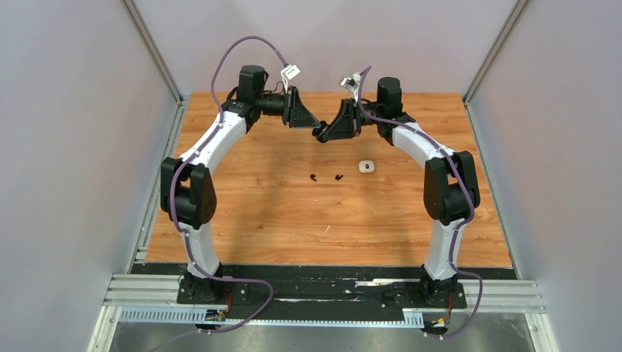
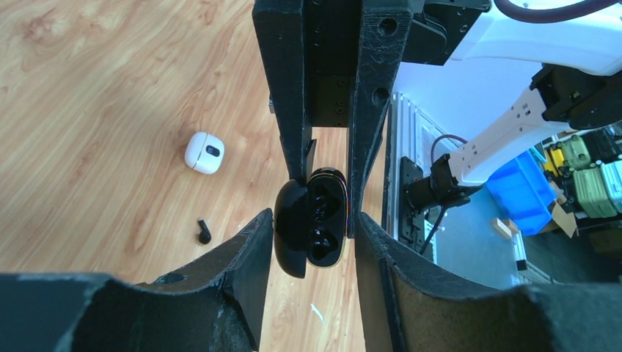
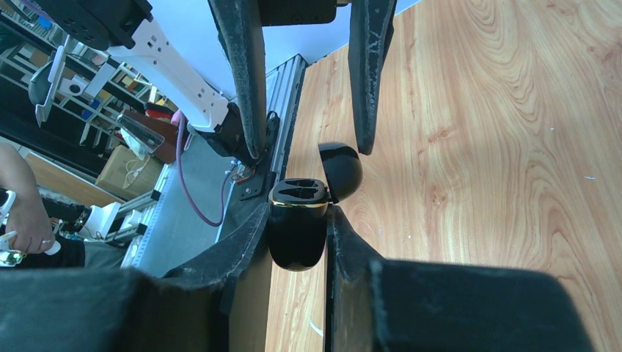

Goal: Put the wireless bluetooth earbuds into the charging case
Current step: Adjust the charging case.

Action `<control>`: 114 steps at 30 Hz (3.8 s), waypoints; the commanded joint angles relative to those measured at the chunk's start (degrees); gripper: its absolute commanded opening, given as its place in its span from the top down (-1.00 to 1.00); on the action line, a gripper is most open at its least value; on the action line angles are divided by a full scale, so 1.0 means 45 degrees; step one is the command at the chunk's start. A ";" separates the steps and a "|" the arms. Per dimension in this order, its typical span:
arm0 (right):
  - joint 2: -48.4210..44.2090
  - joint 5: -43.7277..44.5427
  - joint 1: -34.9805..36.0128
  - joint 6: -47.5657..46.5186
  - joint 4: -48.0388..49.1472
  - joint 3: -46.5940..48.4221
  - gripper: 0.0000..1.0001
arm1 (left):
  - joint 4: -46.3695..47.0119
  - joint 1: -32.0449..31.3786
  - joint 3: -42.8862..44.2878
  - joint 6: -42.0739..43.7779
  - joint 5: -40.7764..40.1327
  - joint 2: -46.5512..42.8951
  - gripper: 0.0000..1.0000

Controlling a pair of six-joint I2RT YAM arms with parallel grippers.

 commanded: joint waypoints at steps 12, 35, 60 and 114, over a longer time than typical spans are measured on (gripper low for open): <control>-0.0254 -0.0348 0.0051 -0.0184 0.0526 0.0341 1.00 | -0.0378 -0.0044 0.0684 0.0195 0.0806 0.0309 0.13; -0.0278 -0.0319 0.0056 -0.0281 0.0496 0.0332 1.00 | -0.0193 -0.0156 0.0912 -0.0182 0.1335 0.0890 0.38; -0.0245 0.0427 0.0014 -0.0760 -0.0334 0.0078 0.59 | -0.0224 -0.0248 0.1332 -0.0186 0.2146 0.0946 0.98; 0.0017 0.6039 -0.0626 -1.5848 -1.1377 0.1813 -0.35 | -0.9169 -0.0057 0.1746 0.7728 -0.7808 -0.1219 1.00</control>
